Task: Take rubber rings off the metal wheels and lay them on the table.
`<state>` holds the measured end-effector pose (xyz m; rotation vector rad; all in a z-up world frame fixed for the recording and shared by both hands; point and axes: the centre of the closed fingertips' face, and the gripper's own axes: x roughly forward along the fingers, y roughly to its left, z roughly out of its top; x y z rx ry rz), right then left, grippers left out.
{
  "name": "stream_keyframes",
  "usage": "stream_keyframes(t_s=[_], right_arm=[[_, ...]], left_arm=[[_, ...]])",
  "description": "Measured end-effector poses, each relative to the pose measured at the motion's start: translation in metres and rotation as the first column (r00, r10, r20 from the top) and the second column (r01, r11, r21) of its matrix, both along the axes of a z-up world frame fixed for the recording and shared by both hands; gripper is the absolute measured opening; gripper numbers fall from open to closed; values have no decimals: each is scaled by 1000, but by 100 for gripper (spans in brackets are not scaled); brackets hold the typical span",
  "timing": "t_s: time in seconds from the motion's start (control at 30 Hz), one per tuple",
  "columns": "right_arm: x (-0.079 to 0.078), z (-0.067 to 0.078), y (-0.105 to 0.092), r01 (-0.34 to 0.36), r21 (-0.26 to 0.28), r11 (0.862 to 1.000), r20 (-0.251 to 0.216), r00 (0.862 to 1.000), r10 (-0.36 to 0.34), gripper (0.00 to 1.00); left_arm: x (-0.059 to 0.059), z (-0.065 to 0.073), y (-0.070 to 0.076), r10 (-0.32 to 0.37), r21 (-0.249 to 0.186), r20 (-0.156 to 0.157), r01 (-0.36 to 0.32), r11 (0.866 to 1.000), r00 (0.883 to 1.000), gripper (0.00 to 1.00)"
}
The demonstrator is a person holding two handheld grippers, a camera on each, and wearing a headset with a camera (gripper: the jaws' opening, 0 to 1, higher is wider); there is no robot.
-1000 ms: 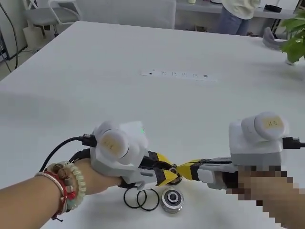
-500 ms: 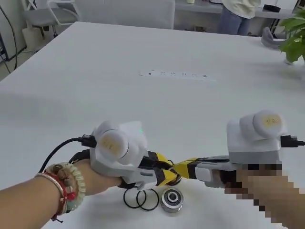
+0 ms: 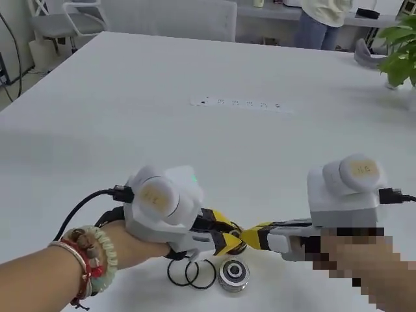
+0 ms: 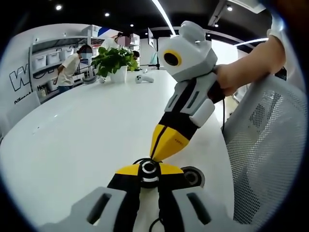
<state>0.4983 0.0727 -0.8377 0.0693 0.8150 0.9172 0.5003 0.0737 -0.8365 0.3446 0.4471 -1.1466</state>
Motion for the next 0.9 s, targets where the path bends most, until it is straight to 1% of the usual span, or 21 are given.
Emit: stream_keyframes(t_s=[0.1, 0.2, 0.23, 0.3, 0.4, 0.53, 0.63, 0.77, 0.9], right_arm=[[1, 0, -1, 2, 0, 1000, 2, 1000, -2, 0], [1, 1, -1, 4, 1, 1000, 4, 1000, -4, 0], [1, 2, -1, 5, 3, 1000, 5, 1000, -5, 0], [1, 2, -1, 6, 4, 1000, 6, 1000, -6, 0], [2, 3, -2, 9, 5, 1000, 8, 1000, -9, 0], [3, 5, -3, 18, 11, 1000, 9, 1000, -18, 0], [4, 5, -3, 22, 13, 1000, 10, 1000, -23, 0], [5, 5, -4, 24, 15, 1000, 9, 1000, -24, 0], [5, 6, -5, 27, 18, 999, 10, 1000, -27, 0]], left_arm=[[0, 0, 1, -2, -1, -8, 2, 1000, 1000, 8], [-1, 0, 0, -4, 12, -21, 4, 1000, 1000, 9], [-2, 0, 0, -8, 17, -21, 9, 1000, 1000, 10], [-2, 0, 0, -15, 29, -12, 16, 999, 1000, 10], [-2, 2, 1, -21, 38, -16, 21, 999, 1000, 11], [-2, 7, 1, -22, 33, -12, 22, 999, 1000, 14], [-3, 12, 1, -25, 22, -11, 25, 999, 1000, 14], [-4, 16, 0, -34, 30, 5, 34, 999, 999, 16], [-5, 20, 1, -39, 28, 7, 38, 999, 999, 18]])
